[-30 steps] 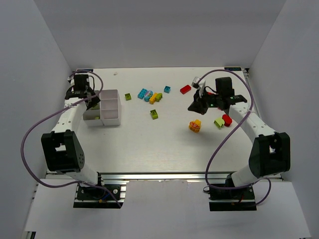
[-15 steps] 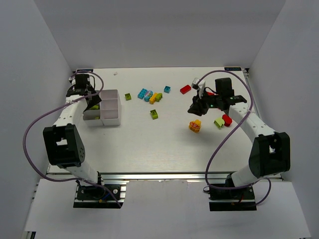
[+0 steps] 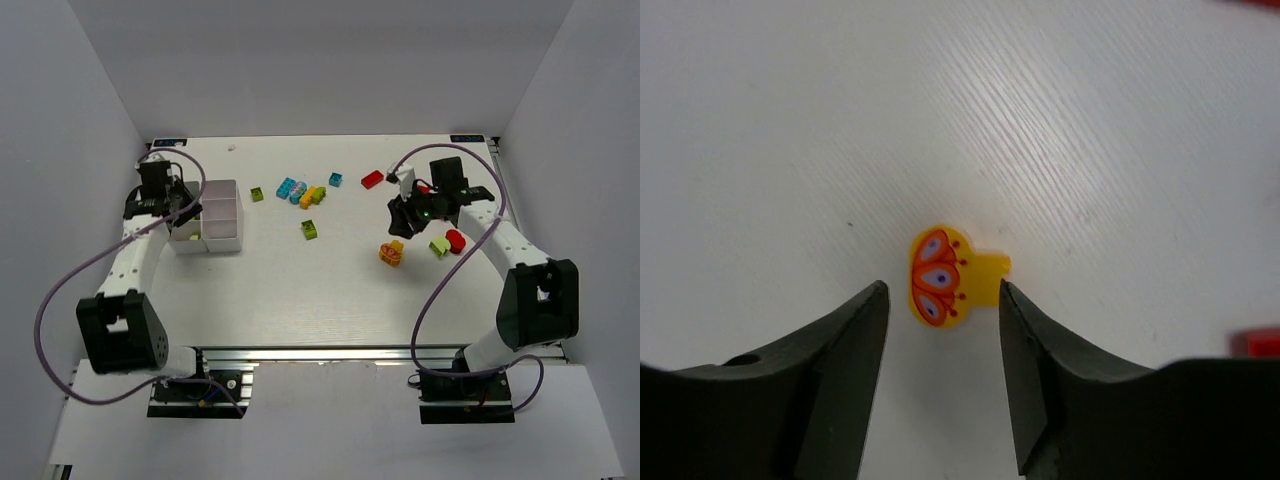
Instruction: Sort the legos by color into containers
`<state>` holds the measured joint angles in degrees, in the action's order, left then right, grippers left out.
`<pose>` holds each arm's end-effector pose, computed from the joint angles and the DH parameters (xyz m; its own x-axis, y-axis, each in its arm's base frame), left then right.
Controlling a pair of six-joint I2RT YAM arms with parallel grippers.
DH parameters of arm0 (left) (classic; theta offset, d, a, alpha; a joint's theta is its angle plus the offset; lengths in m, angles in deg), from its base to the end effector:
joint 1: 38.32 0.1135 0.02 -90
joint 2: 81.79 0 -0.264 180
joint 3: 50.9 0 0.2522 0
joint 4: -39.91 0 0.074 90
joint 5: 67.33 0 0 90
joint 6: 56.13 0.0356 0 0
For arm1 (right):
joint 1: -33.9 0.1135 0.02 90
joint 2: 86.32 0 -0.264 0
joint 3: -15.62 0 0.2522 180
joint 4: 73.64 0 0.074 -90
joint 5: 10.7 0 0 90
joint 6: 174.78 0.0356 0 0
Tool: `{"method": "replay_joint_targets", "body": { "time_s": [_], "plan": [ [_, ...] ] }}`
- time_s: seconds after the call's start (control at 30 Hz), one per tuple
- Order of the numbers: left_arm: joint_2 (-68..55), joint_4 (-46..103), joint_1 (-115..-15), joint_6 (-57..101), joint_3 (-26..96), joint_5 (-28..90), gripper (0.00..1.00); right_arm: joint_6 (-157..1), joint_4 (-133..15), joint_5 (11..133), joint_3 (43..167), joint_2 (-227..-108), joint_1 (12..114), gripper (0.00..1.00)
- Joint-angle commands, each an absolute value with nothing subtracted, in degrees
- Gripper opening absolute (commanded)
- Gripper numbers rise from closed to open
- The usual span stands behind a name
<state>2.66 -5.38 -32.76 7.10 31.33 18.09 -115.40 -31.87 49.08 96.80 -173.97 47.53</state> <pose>0.3186 0.0339 0.2858 -0.5876 -0.5083 -0.6296 -0.4647 0.8489 -0.2517 0.3160 0.0951 0.2707 -0.3542 -0.5388 -0.7644 -0.8248 0.5652 -0.0161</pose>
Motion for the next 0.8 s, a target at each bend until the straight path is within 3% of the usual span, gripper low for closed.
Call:
{"method": "replay_joint_targets", "body": {
  "time_s": [0.0, 0.1, 0.2, 0.33, 0.47, 0.6, 0.77],
  "plan": [
    [-7.1, -1.7, -32.5, 3.6, 25.5, 28.7, 0.41, -116.2, -23.7, 59.7, 100.4, -176.0, 45.6, 0.53],
    [-14.0, -0.7, -32.5, 2.0, 19.3, 30.7, 0.65, -116.1, -18.2, 63.4, 101.2, -177.0, 43.1, 0.63],
    [-19.2, -0.7, -32.5, 1.3, 15.5, 32.0, 0.68, -118.3, -16.4, 66.6, 99.6, -176.1, 41.9, 0.79],
    [-23.1, -1.8, -32.6, 0.4, 13.0, 33.6, 0.69, -128.8, -14.4, 68.3, 98.5, -175.0, 41.5, 0.90],
    [-25.4, -1.4, -32.5, -0.7, 10.8, 35.7, 0.69, -152.8, -11.5, 64.3, 97.2, -172.2, 38.2, 0.89],
    [-26.0, -1.6, -32.5, -0.4, 9.8, 37.1, 0.70, -190.0, -5.7, 57.2, 94.3, -171.0, 31.3, 0.90],
    [-26.9, -2.4, -32.5, -0.1, 9.4, 37.9, 0.72, -206.0, 3.1, 53.1, 104.3, -179.6, 24.7, 0.90]
  ]
}}
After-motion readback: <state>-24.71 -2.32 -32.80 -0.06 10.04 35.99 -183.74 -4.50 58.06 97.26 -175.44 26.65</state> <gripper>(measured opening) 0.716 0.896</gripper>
